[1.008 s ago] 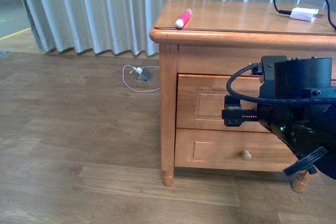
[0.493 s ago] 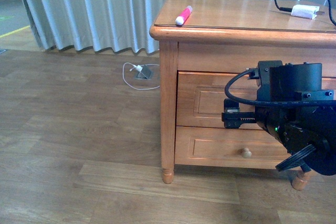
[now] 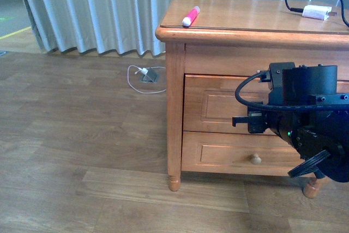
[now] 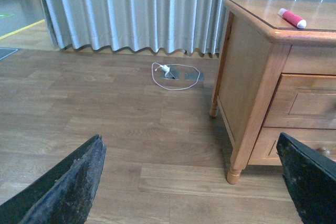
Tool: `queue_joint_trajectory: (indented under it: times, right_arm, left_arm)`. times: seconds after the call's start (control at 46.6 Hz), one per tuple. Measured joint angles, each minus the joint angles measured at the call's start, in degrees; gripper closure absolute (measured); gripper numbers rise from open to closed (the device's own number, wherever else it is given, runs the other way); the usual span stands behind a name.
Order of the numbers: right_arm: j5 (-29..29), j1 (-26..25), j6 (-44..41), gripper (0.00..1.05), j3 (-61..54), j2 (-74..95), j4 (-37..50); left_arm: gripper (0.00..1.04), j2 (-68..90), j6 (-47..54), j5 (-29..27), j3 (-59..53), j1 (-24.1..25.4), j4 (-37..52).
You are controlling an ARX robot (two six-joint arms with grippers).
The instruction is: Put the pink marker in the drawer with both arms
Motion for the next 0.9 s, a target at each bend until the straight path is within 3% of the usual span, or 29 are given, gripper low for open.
queue_joint_trajectory:
  times: [0.129, 0.343, 0.901]
  right_arm:
    - [-0.8, -0.3, 0.1, 0.80, -0.6, 0.0, 0.1]
    - [-2.7, -0.4, 1.3, 0.80, -5.7, -2.4, 1.9]
    - [-6.5, 2.7, 8.0, 0.80, -39.3, -18.5, 15.9]
  left_arm:
    - [0.06, 0.0, 0.0, 0.0, 0.0, 0.0, 0.0]
    - [0.06, 0.0, 0.0, 0.0, 0.0, 0.0, 0.0]
    - [0.06, 0.0, 0.0, 0.0, 0.0, 0.0, 0.0]
